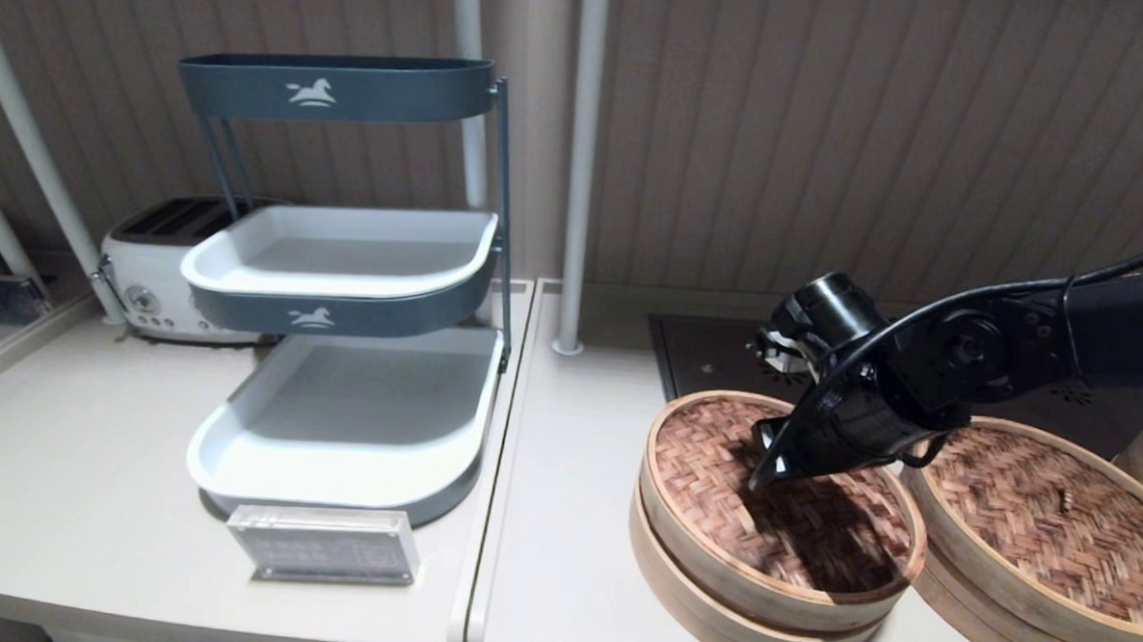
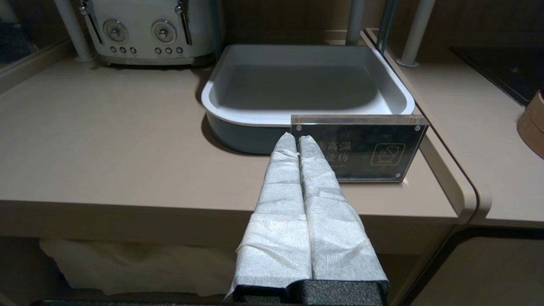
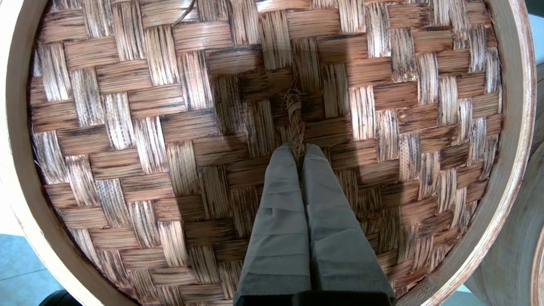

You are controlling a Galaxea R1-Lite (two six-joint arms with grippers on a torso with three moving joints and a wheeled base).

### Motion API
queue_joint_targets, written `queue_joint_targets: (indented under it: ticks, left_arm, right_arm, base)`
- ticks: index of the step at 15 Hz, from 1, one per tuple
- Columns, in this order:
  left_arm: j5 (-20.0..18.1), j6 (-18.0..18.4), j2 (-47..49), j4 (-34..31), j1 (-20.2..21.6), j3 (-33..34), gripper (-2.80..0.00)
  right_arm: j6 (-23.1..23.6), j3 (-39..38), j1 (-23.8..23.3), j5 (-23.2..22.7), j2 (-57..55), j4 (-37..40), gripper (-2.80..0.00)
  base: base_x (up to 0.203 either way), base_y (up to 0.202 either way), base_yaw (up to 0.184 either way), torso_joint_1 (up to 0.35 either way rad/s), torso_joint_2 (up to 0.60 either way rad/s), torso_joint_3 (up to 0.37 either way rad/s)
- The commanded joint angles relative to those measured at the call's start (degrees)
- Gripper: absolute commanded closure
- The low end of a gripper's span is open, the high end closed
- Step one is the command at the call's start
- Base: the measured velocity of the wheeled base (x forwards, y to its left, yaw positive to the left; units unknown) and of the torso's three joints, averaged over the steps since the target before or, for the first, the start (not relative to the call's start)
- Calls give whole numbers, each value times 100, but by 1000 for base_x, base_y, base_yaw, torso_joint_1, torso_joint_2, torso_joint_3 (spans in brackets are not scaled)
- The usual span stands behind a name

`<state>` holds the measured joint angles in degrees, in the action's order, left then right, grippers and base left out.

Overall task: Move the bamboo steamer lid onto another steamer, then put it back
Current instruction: Put the steamer

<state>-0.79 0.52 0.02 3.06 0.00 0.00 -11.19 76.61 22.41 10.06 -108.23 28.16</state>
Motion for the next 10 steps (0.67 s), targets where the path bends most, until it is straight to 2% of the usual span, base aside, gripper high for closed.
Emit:
queue_joint_targets:
  ticks: [1,10]
  left_arm:
    - [0,0,-11,2,0,158,0]
    - [0,0,-12,2,0,158,0]
  right_arm:
    - [-6,56,36,14,-14,14,0]
    - [-23,-67,71,102,-5,14,0]
  base:
    - [0,0,0,0,0,0]
    - [0,0,0,0,0,0]
